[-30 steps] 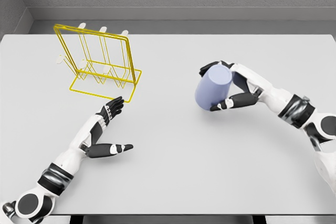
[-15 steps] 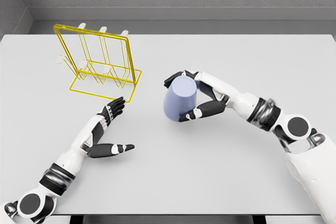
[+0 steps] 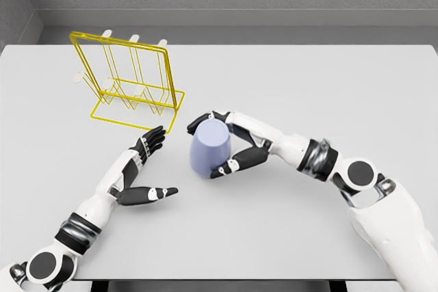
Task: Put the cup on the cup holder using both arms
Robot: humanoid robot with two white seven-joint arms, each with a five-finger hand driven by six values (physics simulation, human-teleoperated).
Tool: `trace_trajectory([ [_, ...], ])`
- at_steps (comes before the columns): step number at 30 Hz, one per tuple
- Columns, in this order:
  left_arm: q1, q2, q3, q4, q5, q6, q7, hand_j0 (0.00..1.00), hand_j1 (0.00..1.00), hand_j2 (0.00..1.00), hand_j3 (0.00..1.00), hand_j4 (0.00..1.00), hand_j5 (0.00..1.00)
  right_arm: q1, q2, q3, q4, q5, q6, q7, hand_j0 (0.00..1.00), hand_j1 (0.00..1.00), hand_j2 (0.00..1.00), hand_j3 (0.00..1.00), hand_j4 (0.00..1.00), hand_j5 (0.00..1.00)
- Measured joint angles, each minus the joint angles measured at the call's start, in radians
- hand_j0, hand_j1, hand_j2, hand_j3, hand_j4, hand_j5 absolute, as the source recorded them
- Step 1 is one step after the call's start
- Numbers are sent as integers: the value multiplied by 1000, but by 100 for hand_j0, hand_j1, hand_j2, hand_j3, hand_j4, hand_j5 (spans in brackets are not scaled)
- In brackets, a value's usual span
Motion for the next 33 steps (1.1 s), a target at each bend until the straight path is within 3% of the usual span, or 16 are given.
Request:
trace_trajectory([
  [18,-5,-11,-6,4,-16,0,-2,100,100,100,100,100,100,11,15,21,35,46,-4,0,68,68,68,68,68,68],
  [24,-5,-22,-5,6,-18,-1,0,100,100,100,100,100,100,6,29,22,39,60,-9,0,96,96,96,96,96,96],
  [33,-5,-26,-1,6,-18,-1,0,100,100,100,100,100,100,2,43,20,68,62,-12,0,100,100,100,100,100,100],
])
